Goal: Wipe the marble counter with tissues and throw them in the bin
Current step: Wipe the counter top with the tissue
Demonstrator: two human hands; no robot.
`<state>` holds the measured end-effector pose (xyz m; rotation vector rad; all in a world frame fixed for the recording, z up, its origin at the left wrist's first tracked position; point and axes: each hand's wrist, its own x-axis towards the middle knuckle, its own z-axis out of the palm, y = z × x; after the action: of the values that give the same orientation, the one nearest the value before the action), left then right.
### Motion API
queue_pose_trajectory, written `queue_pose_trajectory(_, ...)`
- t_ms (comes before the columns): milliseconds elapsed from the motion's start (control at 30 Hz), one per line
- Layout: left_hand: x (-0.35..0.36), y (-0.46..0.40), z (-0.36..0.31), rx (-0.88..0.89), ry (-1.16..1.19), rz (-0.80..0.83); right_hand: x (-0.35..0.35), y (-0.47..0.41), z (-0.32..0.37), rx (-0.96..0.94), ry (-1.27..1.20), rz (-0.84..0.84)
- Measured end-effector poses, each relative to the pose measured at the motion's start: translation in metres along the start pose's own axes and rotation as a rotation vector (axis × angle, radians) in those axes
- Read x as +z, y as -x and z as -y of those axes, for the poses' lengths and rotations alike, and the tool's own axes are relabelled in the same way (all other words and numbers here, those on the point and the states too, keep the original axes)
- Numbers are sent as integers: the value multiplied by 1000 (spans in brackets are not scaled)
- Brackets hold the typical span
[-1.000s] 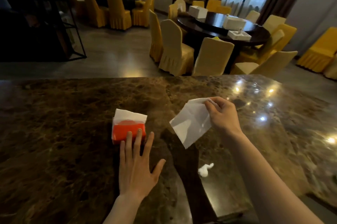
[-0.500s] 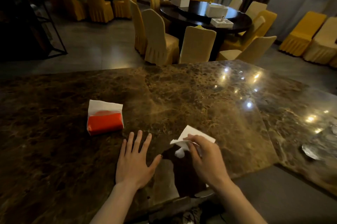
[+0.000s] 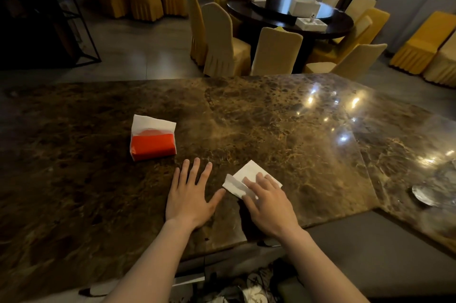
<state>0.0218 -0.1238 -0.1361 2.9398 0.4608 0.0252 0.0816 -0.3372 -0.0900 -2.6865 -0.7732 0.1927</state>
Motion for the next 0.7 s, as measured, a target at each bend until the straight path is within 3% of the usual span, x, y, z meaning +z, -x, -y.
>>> queue_pose_trajectory(300, -1, 0, 2, 17, 17, -6, 26, 8, 16, -123, 112, 17)
queue_pose_trajectory(500, 0, 2, 2, 23, 43, -38, 11, -3, -15, 120, 53, -56)
queue_pose_trajectory(700, -1, 2, 2, 27, 65, -37, 18, 6, 15, -25, -27, -13)
